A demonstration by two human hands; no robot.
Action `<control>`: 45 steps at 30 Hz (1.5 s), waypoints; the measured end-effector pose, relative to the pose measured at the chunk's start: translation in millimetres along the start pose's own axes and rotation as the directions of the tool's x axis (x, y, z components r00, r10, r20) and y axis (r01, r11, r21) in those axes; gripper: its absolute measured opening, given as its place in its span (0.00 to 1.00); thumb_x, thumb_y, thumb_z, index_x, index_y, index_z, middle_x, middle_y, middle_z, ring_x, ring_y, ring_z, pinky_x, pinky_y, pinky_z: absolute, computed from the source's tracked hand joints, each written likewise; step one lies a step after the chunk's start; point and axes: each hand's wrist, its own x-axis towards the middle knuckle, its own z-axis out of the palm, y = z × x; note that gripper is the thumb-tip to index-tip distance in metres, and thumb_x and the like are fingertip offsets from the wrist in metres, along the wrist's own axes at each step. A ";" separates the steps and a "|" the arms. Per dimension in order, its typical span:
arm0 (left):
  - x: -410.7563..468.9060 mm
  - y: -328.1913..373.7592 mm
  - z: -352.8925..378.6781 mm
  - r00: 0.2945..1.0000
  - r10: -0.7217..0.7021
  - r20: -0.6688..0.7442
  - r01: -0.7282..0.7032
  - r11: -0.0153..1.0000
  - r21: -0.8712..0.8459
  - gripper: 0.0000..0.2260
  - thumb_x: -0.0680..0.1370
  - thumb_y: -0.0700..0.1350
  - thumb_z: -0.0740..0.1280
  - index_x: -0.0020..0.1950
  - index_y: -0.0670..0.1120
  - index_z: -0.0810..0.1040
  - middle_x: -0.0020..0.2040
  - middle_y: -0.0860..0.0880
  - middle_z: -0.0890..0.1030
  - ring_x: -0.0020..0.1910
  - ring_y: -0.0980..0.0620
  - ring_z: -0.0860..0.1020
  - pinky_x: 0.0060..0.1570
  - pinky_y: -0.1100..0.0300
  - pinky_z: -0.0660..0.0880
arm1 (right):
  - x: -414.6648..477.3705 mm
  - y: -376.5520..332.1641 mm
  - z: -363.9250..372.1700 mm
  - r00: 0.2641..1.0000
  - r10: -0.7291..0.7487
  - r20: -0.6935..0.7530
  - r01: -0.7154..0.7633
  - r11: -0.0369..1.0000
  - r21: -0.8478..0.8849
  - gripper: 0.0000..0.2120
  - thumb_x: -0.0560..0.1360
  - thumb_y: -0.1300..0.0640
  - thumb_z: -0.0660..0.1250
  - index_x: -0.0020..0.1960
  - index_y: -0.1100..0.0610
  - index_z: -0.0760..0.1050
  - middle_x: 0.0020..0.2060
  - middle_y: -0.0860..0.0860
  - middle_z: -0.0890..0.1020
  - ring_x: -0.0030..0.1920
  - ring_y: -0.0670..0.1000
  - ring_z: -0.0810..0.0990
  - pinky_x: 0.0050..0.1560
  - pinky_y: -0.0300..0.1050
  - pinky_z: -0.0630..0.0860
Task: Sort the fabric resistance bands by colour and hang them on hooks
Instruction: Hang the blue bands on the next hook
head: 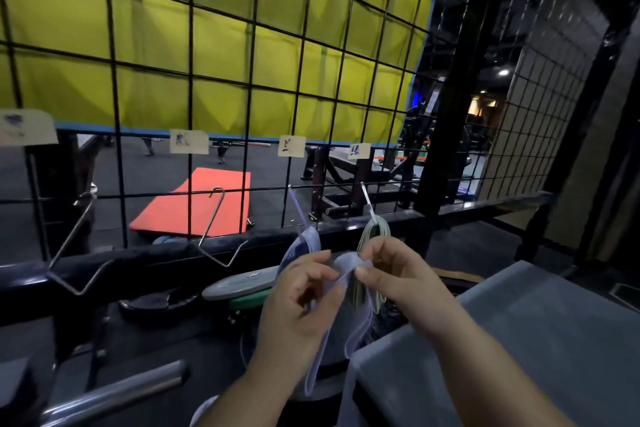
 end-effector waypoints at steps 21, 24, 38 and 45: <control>8.7 -4.3 2.7 0.878 0.176 -0.445 -0.092 0.975 0.204 0.13 0.77 0.42 0.60 0.61 0.52 0.69 0.58 0.58 0.72 0.58 0.67 0.70 0.56 0.76 0.65 | 78.4 -31.8 51.9 0.984 -0.074 0.160 0.108 0.969 -0.220 0.11 0.71 0.54 0.76 0.53 0.48 0.82 0.49 0.47 0.82 0.45 0.42 0.77 0.52 0.45 0.76; 11.4 -6.5 3.3 0.878 0.151 -0.455 -0.053 0.974 0.221 0.15 0.76 0.43 0.59 0.63 0.53 0.69 0.59 0.56 0.72 0.59 0.65 0.70 0.57 0.74 0.66 | 86.4 -24.8 54.7 0.994 -0.074 0.083 0.095 0.949 -0.299 0.15 0.63 0.39 0.75 0.48 0.41 0.82 0.51 0.48 0.80 0.47 0.43 0.78 0.53 0.46 0.77; 25.4 0.9 -2.5 0.956 -0.022 -0.292 0.102 0.959 0.263 0.20 0.82 0.44 0.59 0.75 0.52 0.65 0.69 0.55 0.70 0.68 0.56 0.68 0.60 0.66 0.62 | 84.9 -10.5 49.7 0.998 0.011 -0.059 -0.034 0.911 -0.411 0.08 0.72 0.43 0.72 0.47 0.46 0.80 0.49 0.50 0.81 0.46 0.48 0.81 0.47 0.44 0.79; 32.2 0.9 -6.0 0.950 -0.049 -0.310 0.115 0.974 0.197 0.16 0.82 0.42 0.58 0.70 0.49 0.73 0.64 0.54 0.76 0.60 0.61 0.71 0.56 0.69 0.65 | 81.4 -15.9 50.0 0.997 0.050 -0.056 -0.066 0.946 -0.317 0.08 0.73 0.46 0.72 0.48 0.49 0.80 0.44 0.49 0.83 0.42 0.47 0.81 0.46 0.44 0.79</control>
